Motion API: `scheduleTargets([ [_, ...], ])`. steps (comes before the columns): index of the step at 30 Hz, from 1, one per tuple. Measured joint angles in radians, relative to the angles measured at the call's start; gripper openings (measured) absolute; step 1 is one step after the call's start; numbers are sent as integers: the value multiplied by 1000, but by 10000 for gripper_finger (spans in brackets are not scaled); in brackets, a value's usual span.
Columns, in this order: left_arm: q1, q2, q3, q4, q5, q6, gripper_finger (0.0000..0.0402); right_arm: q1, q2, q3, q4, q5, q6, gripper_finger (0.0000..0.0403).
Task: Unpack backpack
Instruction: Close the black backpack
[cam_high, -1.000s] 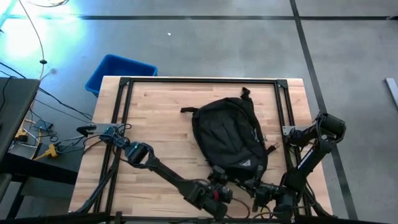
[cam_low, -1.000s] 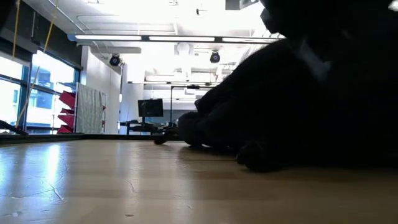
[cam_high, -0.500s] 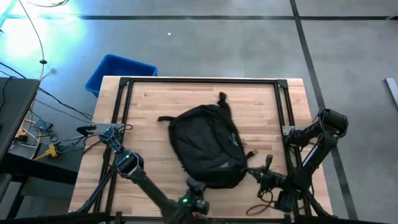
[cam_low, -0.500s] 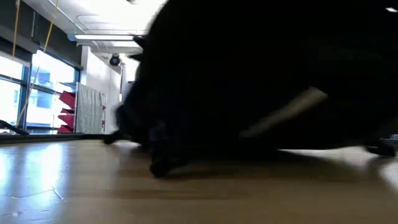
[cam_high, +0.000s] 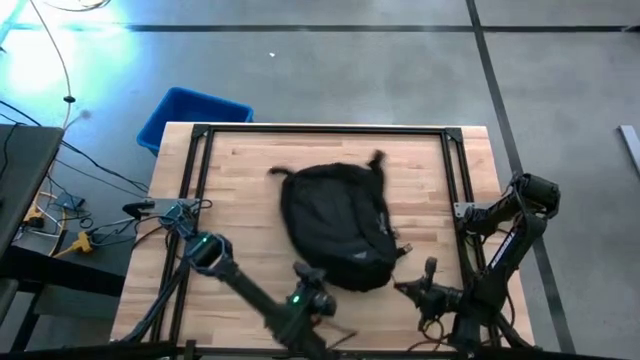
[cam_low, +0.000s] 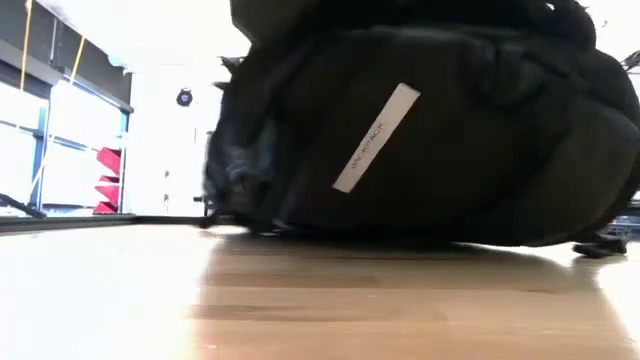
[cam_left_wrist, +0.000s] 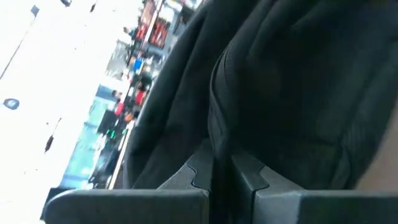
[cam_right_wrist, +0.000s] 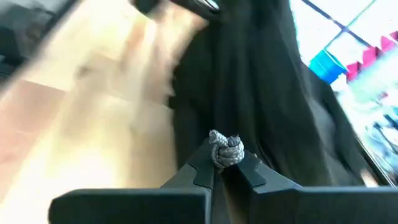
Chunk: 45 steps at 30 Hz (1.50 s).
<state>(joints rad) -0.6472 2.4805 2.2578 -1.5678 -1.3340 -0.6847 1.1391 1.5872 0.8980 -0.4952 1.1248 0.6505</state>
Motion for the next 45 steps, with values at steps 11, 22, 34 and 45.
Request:
scheduleTargets([
  [11,134,-2,-1,81,281,320,7,-3,0,35,24,1,-81,0],
  [22,-43,-37,75,127,263,328,61,-31,2,35,-7,-11,-66,0],
  [34,-7,-48,71,739,458,706,117,-88,2,34,10,-25,-92,0],
  [45,147,22,62,864,612,955,168,-39,2,56,13,-29,-120,0],
])
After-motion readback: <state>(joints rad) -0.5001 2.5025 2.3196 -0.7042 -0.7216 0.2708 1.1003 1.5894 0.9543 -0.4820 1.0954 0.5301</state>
